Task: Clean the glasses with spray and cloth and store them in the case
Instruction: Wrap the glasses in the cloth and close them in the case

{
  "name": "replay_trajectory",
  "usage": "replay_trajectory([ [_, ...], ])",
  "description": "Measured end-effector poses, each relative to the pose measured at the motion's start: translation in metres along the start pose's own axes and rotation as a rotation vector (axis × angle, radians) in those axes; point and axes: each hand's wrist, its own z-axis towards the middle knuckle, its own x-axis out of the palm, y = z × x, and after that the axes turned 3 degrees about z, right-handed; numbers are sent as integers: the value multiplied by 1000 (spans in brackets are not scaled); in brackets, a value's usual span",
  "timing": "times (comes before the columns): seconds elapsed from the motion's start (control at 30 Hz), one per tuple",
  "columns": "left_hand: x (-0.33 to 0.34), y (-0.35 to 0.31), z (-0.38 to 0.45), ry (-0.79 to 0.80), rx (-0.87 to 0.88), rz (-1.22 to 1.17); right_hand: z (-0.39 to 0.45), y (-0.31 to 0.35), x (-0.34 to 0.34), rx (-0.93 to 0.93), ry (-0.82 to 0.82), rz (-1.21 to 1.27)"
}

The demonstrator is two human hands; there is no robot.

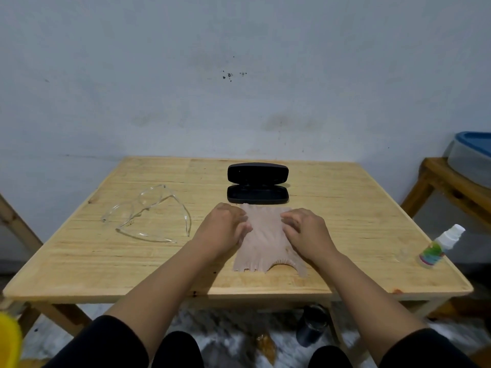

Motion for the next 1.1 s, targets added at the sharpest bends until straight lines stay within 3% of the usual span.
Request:
replay_trajectory([
  [0.23,-6,-8,-34,212,35,-53,-33,8,-9,-65,94,41],
  [0.5,-12,-15,-49,244,48,-5,-60,4,-15,-64,195,31],
  [0.83,-39,16,-55,11,-85,-112,-31,38,0,-67,31,12],
  [1.1,-80,91,-77,-116,-183,-82,34,84,46,-194,195,112],
])
